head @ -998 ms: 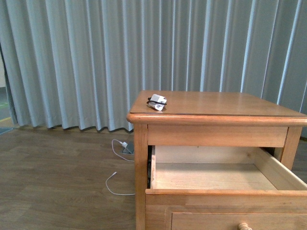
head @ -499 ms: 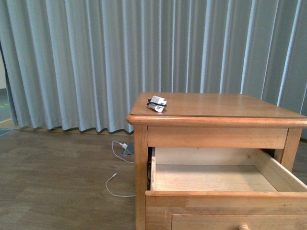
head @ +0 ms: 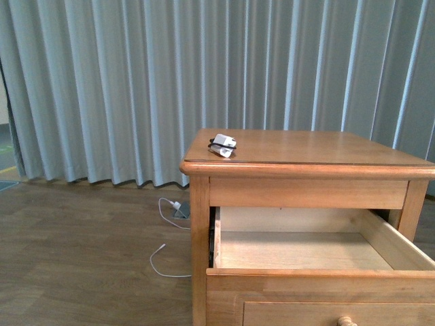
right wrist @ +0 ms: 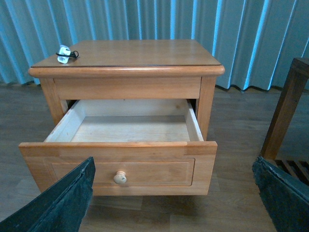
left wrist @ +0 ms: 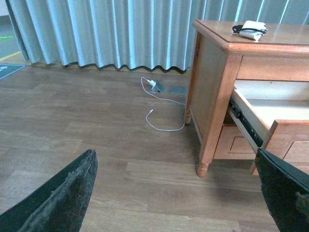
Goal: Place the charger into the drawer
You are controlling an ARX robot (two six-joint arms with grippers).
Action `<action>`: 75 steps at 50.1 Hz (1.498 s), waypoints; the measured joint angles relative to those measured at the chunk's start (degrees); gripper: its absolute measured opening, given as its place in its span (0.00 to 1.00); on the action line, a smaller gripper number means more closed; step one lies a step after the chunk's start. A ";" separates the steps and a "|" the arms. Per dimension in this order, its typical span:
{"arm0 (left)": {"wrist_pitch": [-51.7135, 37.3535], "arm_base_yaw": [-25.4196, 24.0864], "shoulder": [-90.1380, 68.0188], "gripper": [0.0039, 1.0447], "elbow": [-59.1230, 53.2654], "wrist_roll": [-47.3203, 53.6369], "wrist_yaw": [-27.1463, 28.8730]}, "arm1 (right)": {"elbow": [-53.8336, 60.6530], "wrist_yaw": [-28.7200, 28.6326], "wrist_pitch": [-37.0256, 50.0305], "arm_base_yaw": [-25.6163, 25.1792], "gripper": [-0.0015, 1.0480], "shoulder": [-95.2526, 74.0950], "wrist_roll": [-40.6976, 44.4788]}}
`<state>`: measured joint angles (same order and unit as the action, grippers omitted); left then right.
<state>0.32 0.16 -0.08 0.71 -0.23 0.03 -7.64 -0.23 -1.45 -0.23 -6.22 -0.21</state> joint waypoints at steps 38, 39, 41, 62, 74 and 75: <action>-23.41 4.70 -44.33 0.95 13.38 -3.78 12.22 | 0.00 0.00 0.00 0.00 0.92 0.02 0.02; -23.82 4.85 -46.16 0.95 14.62 -3.43 12.00 | 0.00 0.00 0.00 0.00 0.92 0.02 0.00; -24.72 5.33 -49.83 0.95 17.16 -2.62 11.54 | 0.00 0.00 0.00 0.00 0.92 0.02 0.00; -27.23 13.60 -86.23 0.95 48.24 1.90 12.66 | 0.00 0.00 0.00 0.00 0.92 0.02 0.00; -22.03 18.12 -101.90 0.95 68.67 1.66 15.15 | 0.00 0.00 0.00 0.00 0.92 0.02 0.00; -21.55 18.45 -103.10 0.95 70.38 1.66 15.37 | 0.00 0.00 0.00 0.00 0.92 0.02 0.00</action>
<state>-21.23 18.61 -103.18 71.09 1.43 15.40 -7.64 -0.23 -1.45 -0.23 -6.20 -0.21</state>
